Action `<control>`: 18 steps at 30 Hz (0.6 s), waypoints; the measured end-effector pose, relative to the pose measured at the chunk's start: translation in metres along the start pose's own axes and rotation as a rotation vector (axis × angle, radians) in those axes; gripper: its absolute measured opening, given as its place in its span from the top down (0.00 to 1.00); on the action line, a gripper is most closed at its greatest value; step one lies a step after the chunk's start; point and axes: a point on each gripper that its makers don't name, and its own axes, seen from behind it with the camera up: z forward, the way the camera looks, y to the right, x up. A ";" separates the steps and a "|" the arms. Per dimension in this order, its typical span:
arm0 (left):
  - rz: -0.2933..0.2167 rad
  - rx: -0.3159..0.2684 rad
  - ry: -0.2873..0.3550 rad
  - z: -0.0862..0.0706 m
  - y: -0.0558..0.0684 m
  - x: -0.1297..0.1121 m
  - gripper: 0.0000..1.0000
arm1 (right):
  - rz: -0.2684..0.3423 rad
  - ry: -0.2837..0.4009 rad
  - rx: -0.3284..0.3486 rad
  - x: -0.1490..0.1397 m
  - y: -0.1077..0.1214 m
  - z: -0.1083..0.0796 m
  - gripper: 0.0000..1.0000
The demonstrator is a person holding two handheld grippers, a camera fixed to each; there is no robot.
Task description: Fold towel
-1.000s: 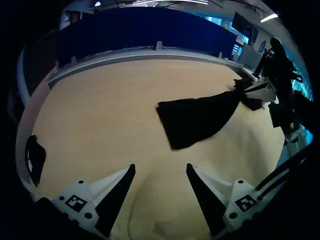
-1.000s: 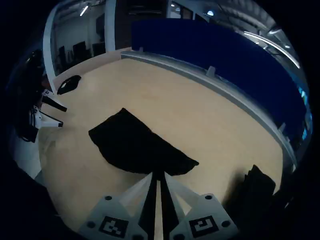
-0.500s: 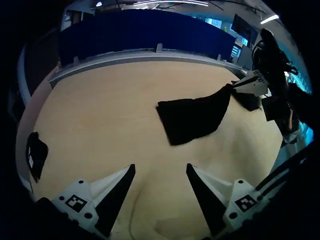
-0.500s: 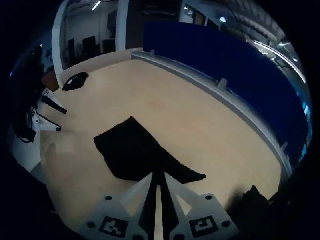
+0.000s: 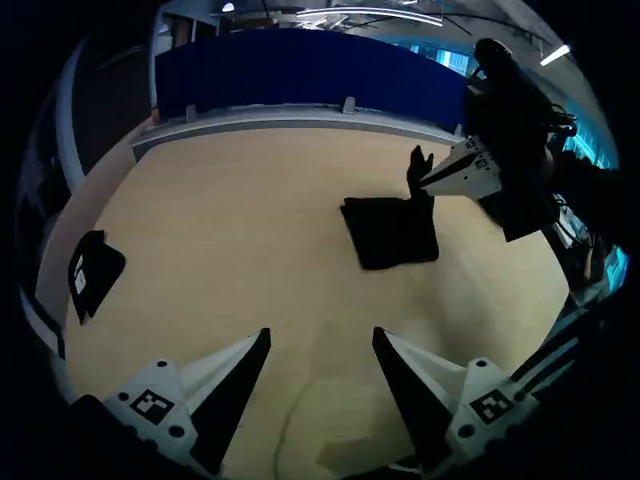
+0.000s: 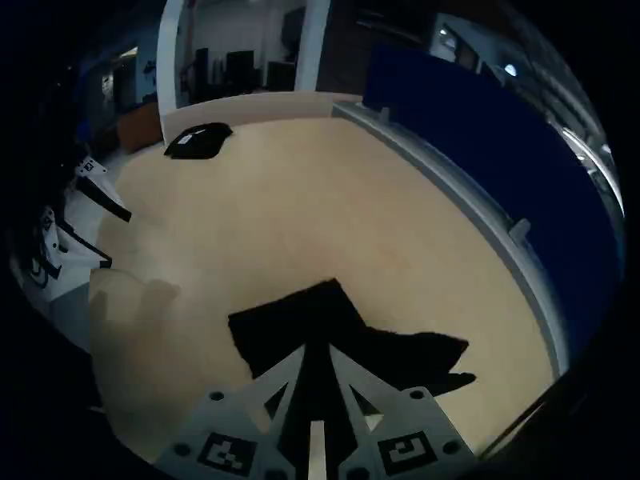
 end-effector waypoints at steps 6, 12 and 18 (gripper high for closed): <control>-0.053 0.035 -0.004 -0.009 -0.010 -0.019 0.06 | -0.020 -0.061 0.092 -0.013 -0.044 0.051 0.94; -0.088 0.040 -0.003 -0.012 -0.010 -0.027 0.05 | -0.006 -0.100 0.117 -0.028 -0.058 0.071 0.94; -0.081 0.036 -0.003 -0.012 -0.008 -0.025 0.05 | 0.005 -0.094 0.111 -0.026 -0.052 0.067 0.93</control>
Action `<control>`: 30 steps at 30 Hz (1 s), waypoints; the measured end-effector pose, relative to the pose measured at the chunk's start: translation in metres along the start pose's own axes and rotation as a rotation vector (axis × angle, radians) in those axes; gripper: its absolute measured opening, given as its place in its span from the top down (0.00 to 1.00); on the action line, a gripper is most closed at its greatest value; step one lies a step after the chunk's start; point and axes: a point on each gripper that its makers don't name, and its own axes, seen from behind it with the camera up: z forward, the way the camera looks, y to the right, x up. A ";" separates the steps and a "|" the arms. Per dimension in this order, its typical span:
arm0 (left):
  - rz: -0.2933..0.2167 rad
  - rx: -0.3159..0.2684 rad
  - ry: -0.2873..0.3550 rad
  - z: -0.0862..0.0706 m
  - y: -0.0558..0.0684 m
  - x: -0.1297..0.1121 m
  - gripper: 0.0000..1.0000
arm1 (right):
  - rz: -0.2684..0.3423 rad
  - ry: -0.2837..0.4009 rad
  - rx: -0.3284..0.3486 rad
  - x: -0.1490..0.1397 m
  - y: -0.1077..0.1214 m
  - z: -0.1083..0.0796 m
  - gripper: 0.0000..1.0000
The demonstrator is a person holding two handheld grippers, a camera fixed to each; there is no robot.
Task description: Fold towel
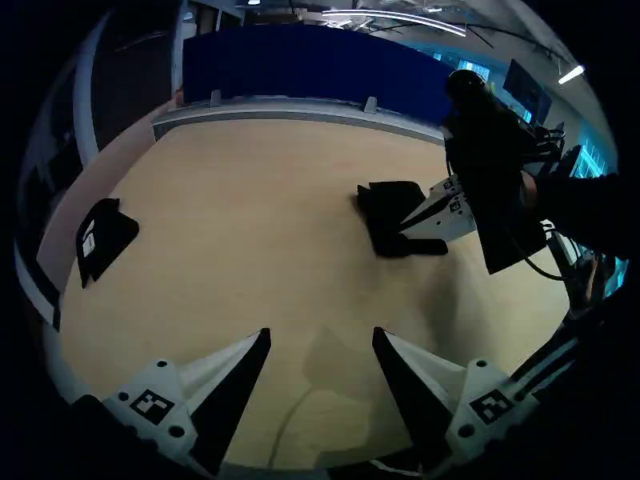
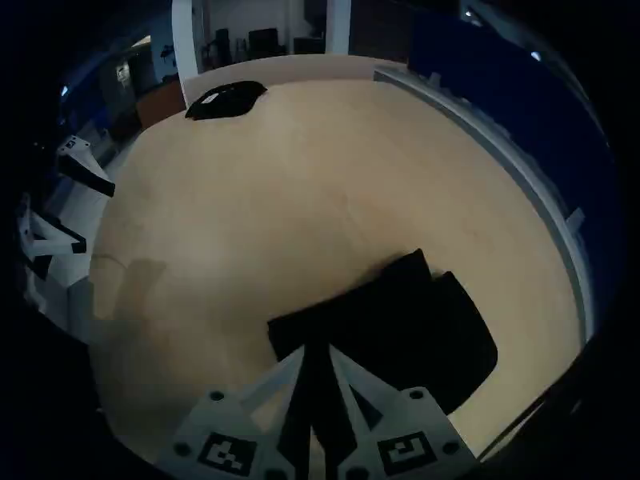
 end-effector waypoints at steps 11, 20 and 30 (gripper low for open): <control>0.005 -0.007 0.000 0.003 0.000 0.007 0.05 | 0.030 0.044 -0.030 -0.001 0.012 -0.022 0.19; 0.027 -0.014 -0.008 0.009 0.004 0.009 0.05 | 0.071 0.048 -0.092 -0.023 0.024 -0.040 0.05; 0.045 -0.039 -0.012 0.015 0.016 0.014 0.06 | 0.162 0.026 -0.140 -0.059 0.025 -0.055 0.04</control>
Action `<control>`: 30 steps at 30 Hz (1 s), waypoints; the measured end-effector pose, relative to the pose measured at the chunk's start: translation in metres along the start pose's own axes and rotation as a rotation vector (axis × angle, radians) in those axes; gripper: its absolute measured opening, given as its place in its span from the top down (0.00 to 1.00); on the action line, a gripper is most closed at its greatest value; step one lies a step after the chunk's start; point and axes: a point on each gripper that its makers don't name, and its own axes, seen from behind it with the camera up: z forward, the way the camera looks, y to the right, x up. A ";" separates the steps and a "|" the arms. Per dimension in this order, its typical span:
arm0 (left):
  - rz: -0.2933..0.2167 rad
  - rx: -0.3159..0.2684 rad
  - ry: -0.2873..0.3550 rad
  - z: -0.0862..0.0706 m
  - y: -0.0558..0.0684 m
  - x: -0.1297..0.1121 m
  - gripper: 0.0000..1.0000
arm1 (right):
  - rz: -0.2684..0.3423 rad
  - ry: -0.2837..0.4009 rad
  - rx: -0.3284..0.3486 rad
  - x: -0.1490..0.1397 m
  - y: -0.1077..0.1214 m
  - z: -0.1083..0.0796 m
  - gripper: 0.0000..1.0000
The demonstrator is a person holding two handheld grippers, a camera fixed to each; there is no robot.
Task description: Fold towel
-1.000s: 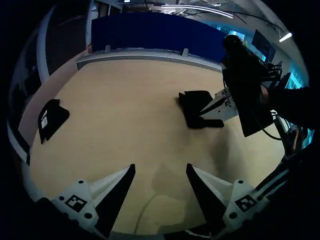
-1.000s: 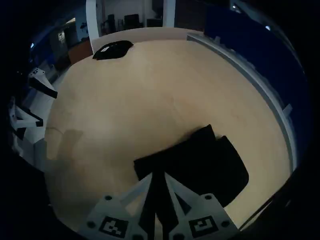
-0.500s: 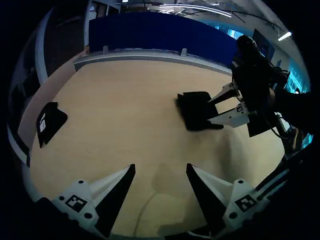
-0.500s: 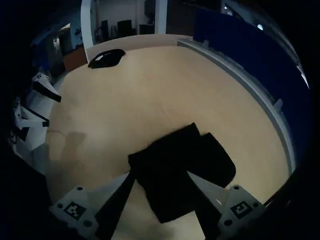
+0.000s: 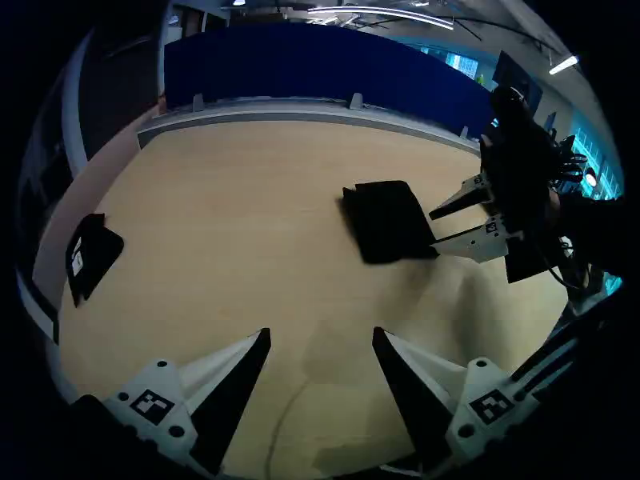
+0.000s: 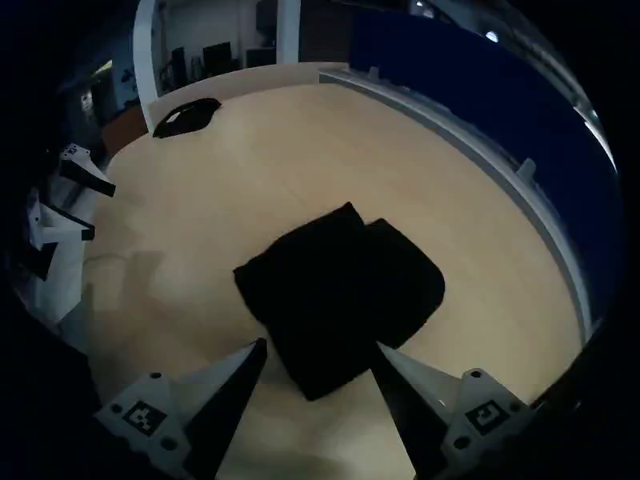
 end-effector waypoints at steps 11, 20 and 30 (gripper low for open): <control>0.021 -0.025 -0.005 0.007 0.011 0.003 0.06 | 0.083 -0.013 -0.034 -0.024 0.001 -0.002 0.08; 0.015 -0.024 -0.002 0.006 0.011 0.004 0.06 | 0.090 -0.026 -0.041 -0.039 -0.001 0.003 0.27; 0.015 -0.025 0.000 0.006 0.012 0.004 0.06 | 0.101 -0.028 -0.038 -0.046 -0.005 0.008 0.66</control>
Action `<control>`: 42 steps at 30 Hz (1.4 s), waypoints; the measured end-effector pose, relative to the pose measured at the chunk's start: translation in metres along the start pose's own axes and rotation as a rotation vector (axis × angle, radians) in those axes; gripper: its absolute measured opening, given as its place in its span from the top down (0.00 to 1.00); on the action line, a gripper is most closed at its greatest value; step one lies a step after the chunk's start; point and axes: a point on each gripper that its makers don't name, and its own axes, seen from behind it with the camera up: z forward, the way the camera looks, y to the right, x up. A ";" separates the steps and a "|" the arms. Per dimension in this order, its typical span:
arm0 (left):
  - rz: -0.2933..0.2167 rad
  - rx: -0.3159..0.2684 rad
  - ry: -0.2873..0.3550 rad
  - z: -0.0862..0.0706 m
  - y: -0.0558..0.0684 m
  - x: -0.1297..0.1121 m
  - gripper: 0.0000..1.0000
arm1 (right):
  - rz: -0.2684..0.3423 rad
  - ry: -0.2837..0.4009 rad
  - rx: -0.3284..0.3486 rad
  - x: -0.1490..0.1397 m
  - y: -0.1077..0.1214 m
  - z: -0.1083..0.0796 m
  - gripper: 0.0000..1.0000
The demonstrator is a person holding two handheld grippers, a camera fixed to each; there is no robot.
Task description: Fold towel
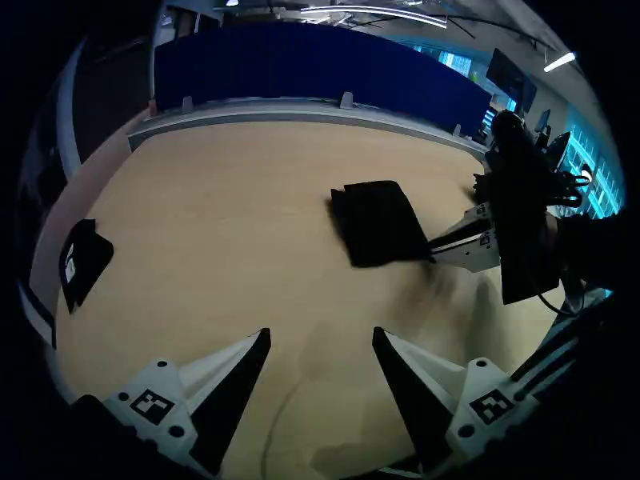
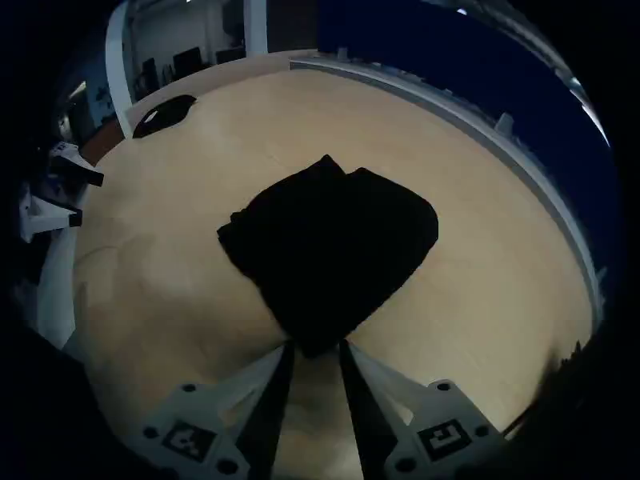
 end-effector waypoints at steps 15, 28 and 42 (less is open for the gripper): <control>0.004 -0.001 0.001 0.001 0.002 0.000 0.06 | 0.011 -0.001 0.007 -0.004 -0.002 0.004 0.90; 0.015 -0.006 0.007 0.000 0.004 0.007 0.06 | 0.027 0.035 -0.014 0.011 0.007 -0.005 0.97; 0.048 -0.015 0.046 -0.006 0.007 0.028 0.06 | 0.009 0.209 -0.089 0.097 0.038 -0.064 0.97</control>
